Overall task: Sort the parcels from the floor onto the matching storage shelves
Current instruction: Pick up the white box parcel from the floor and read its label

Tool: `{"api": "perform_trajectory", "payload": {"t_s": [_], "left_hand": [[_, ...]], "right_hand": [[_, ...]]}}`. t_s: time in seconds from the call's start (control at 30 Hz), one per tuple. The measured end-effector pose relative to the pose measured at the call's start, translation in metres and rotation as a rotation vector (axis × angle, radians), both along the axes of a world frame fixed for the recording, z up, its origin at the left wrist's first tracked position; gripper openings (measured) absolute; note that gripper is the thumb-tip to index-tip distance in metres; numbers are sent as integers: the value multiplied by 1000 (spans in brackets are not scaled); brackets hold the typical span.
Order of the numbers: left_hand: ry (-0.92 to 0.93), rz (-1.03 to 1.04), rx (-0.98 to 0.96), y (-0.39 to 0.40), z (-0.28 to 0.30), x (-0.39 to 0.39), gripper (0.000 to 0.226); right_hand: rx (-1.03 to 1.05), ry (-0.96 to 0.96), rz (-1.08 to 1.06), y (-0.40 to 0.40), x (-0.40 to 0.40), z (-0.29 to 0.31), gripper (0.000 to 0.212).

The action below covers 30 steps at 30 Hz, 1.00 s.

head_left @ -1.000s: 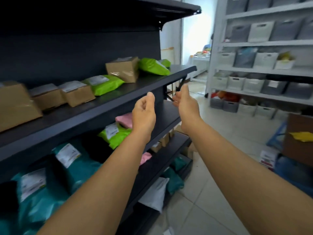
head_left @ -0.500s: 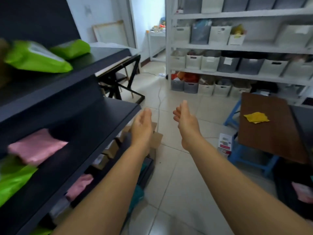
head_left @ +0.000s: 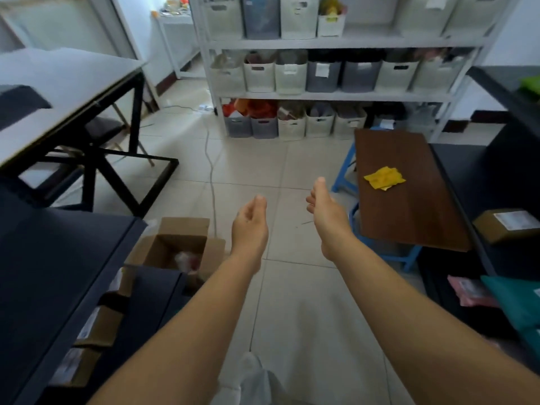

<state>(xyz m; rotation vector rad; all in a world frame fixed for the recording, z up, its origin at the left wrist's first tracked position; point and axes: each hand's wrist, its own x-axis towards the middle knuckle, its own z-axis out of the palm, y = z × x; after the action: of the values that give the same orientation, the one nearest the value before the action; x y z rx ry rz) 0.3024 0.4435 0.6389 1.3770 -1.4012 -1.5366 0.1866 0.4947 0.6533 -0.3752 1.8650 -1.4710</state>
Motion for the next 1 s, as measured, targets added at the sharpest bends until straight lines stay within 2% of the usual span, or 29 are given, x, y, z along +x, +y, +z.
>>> {"api": "perform_trajectory", "payload": {"t_s": [0.13,0.27,0.5,0.63,0.77,0.83,1.0], "left_hand": [[-6,-44,10,-67,-10,-37,57],[-32,-111,39,-131,-24,-74,27],[-84,-235,148,-192,-78,-160,31],[-134,-270,221,-225,-121,-214,34],[-170,-283,256,-252,-159,-266,48],[-191,-283,271,-266,-183,-289,54],[-250,-346,283,-299,-259,-328,51]], "right_hand": [[26,31,-59,-51,-40,-9,67],[64,45,-111,-99,-71,-27,63],[163,37,-182,-159,-141,-86,62],[208,-39,-233,-189,-192,-126,60],[257,-96,-261,-220,-243,-167,42],[288,-78,-252,-234,-266,-191,38],[347,-60,-232,-262,-308,-272,38]]}}
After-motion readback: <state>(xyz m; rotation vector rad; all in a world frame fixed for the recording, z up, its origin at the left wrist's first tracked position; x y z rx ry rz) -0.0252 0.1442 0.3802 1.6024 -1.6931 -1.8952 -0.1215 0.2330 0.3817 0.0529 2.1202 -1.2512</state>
